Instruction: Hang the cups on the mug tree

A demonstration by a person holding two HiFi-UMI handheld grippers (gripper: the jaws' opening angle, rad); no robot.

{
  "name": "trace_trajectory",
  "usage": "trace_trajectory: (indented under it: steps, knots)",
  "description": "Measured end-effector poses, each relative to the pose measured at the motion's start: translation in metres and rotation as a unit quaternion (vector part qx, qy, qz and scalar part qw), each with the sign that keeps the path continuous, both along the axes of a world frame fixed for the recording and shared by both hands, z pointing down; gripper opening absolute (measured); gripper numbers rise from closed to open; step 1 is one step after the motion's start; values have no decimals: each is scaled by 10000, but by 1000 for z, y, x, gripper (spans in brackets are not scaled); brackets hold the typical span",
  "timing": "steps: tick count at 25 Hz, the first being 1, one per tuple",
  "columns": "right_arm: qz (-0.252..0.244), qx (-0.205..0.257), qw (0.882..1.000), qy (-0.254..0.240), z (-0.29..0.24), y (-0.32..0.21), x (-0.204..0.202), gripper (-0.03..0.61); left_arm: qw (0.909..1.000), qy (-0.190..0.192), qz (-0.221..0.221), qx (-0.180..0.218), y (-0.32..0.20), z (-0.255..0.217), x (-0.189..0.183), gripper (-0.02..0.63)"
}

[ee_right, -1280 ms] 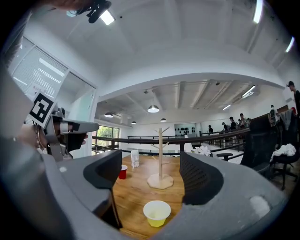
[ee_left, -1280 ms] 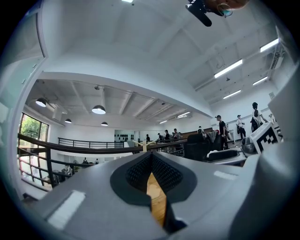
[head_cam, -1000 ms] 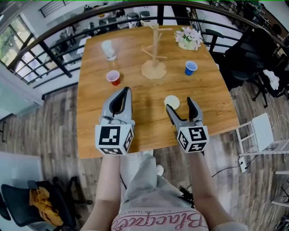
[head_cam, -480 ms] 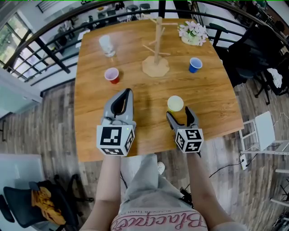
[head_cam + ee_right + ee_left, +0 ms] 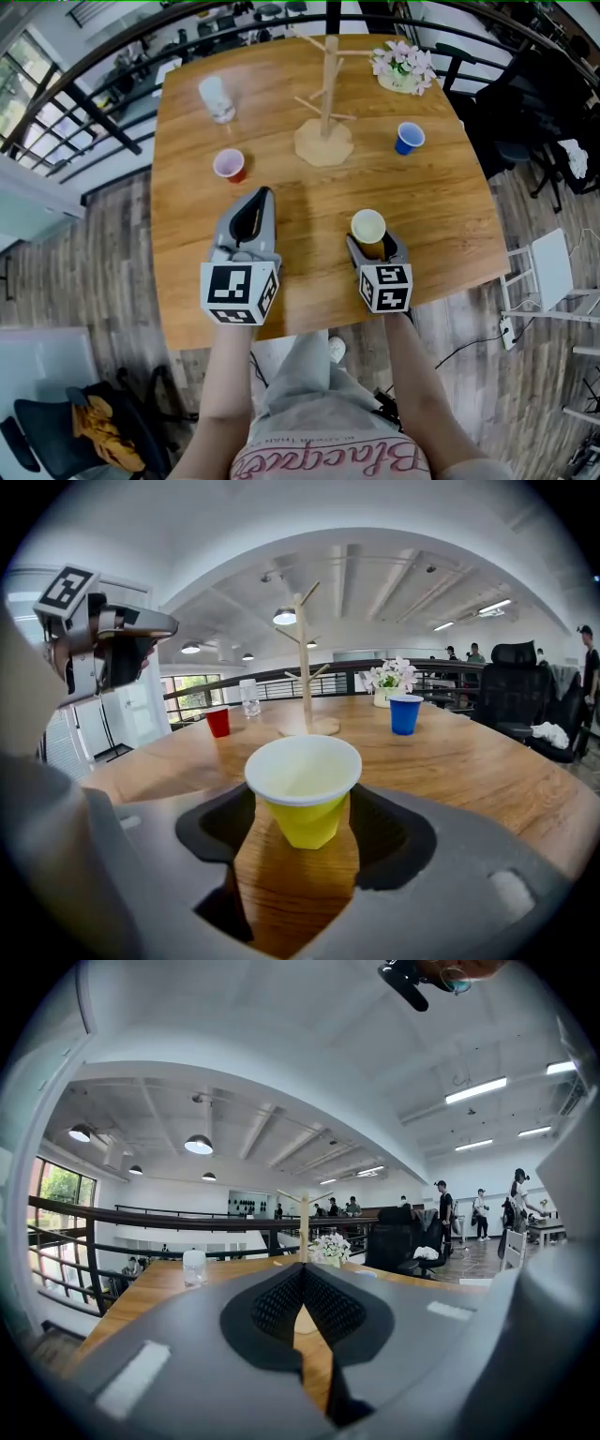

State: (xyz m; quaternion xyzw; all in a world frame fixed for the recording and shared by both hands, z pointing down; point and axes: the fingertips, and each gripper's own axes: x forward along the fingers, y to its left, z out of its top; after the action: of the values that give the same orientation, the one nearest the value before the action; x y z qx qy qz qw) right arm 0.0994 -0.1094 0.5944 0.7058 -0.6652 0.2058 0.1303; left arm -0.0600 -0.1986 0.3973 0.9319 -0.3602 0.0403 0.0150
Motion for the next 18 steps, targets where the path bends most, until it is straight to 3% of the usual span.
trace_trajectory:
  steps: [2, 18]
  knots:
    - [27, -66, 10000, 66, 1, -6, 3, 286, 10000, -8, 9, -20, -5, 0, 1, 11]
    - [-36, 442, 9985, 323, -68, -52, 28, 285, 9996, 249, -125, 73, -41, -34, 6, 11]
